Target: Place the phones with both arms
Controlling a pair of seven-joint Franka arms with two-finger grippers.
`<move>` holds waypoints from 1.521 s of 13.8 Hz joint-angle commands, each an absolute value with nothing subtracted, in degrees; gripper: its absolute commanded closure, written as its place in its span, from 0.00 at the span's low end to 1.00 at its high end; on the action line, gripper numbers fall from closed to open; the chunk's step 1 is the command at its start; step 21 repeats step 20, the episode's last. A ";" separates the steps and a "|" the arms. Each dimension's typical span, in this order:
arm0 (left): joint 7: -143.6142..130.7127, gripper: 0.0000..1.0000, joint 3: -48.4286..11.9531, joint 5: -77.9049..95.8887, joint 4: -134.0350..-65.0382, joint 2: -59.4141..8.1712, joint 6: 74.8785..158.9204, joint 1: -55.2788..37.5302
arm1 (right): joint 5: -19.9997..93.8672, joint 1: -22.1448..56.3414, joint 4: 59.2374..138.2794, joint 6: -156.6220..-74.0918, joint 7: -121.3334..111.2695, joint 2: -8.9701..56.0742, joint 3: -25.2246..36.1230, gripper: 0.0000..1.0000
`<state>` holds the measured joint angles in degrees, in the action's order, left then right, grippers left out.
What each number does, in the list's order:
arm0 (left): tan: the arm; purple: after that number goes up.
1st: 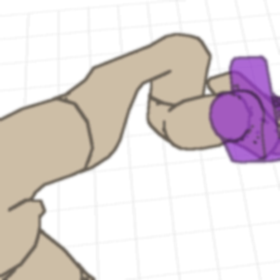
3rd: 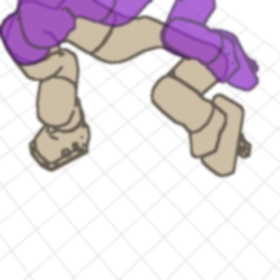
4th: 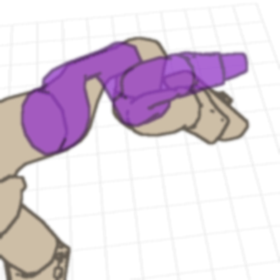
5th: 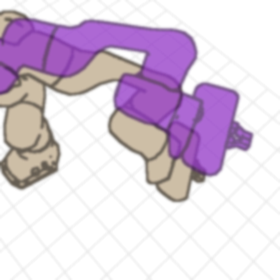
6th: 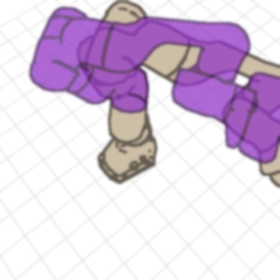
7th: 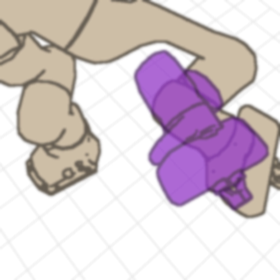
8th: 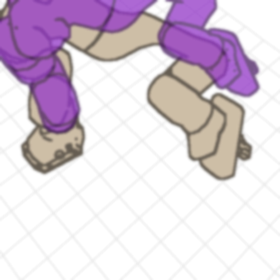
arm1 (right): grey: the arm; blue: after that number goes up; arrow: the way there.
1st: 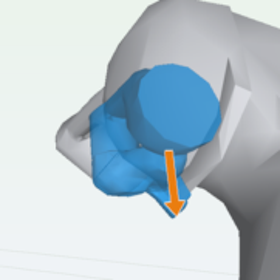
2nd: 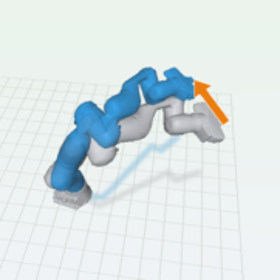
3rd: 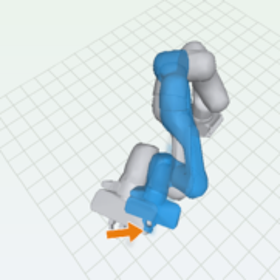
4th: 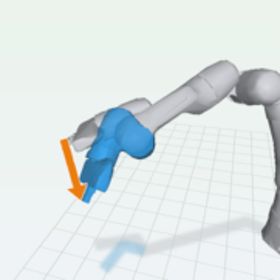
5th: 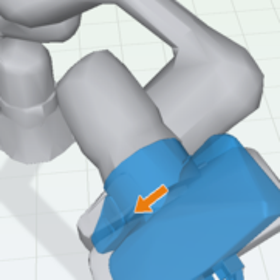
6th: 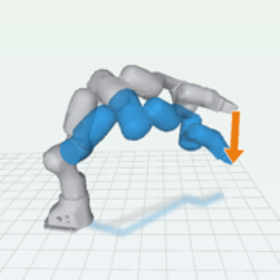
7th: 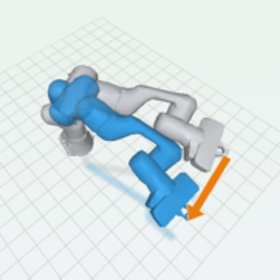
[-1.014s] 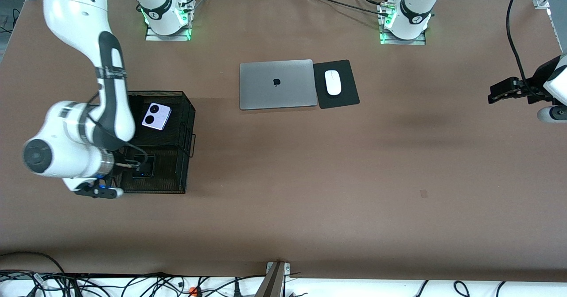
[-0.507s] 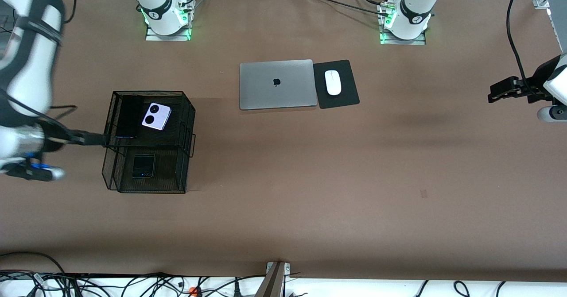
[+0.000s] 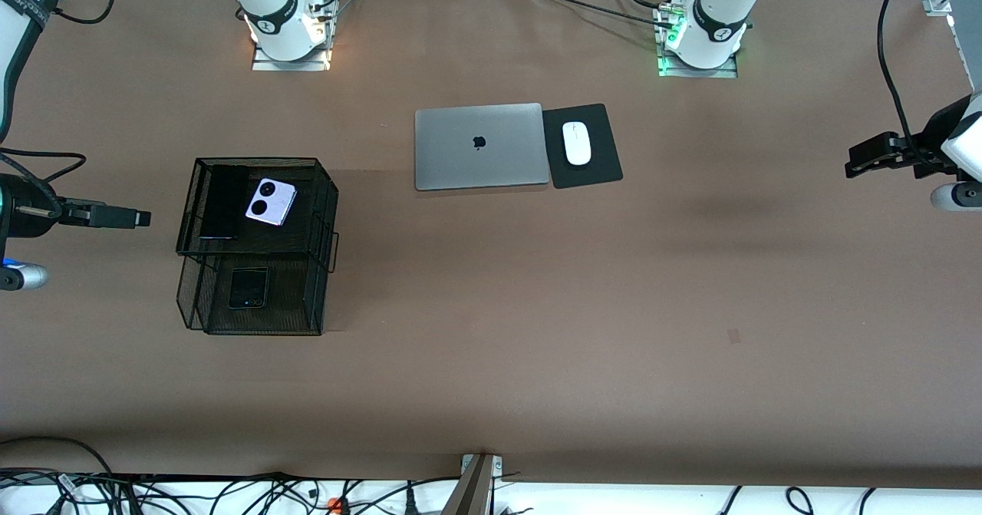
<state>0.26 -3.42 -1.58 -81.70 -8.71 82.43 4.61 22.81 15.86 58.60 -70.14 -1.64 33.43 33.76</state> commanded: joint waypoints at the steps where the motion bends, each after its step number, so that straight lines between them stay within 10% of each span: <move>1: 1.05 0.00 -3.52 -0.70 -81.30 -7.91 81.39 5.01 | 17.77 13.55 58.01 -70.48 3.84 31.65 28.86 0.00; 6: 1.05 0.00 -3.34 -0.79 -81.30 -7.12 81.39 5.01 | 1.77 -3.14 60.63 -77.42 4.75 26.81 -0.31 0.00; 12: 1.14 0.00 -3.16 -0.79 -81.30 -7.12 81.39 5.01 | 1.67 -3.87 89.80 -101.76 4.57 11.79 -1.41 0.00; 21: 0.70 0.00 -3.78 -0.79 -81.30 -7.03 80.16 5.01 | 0.62 -3.52 88.24 -98.44 8.52 11.78 -1.32 0.00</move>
